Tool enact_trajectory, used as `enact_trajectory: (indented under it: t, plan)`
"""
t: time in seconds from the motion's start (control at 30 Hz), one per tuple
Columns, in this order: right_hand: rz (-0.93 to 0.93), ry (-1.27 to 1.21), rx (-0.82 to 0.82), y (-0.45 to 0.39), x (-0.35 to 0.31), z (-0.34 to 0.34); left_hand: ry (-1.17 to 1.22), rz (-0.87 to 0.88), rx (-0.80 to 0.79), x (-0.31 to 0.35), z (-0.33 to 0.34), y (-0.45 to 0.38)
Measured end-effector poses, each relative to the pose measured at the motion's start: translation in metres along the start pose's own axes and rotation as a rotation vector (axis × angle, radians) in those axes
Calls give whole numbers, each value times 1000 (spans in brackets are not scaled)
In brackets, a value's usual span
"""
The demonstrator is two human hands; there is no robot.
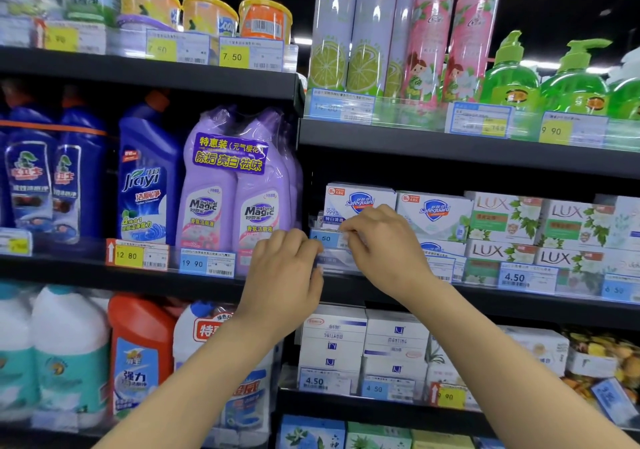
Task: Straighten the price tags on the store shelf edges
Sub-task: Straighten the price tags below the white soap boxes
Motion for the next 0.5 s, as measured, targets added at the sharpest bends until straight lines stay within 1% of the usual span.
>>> enact_trajectory:
  t: [0.1,0.2,0.27,0.4,0.5]
  plan:
    - [54,-56,58,3,4,-3,9,7,-1,-1,0,0]
    - [65,-99,97,5,7,-6,18,18,5,-2,0,0]
    - [57,-97,84,6,7,-5,20,19,14,-3,0,0]
    - [37,-32,-5,10,9,4,17,31,37,-3,1,1]
    - [6,44,-11,11,8,8,18,43,50,-4,1,1]
Point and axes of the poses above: each hand's wrist, its own y-axis away from the middle knuckle, its own z-axis out of the palm, x = y × z, the point moved 4 cm from there along -y, towards the middle knuckle, and after that the axes turned 10 degrees about y, right-handed, at the moved point
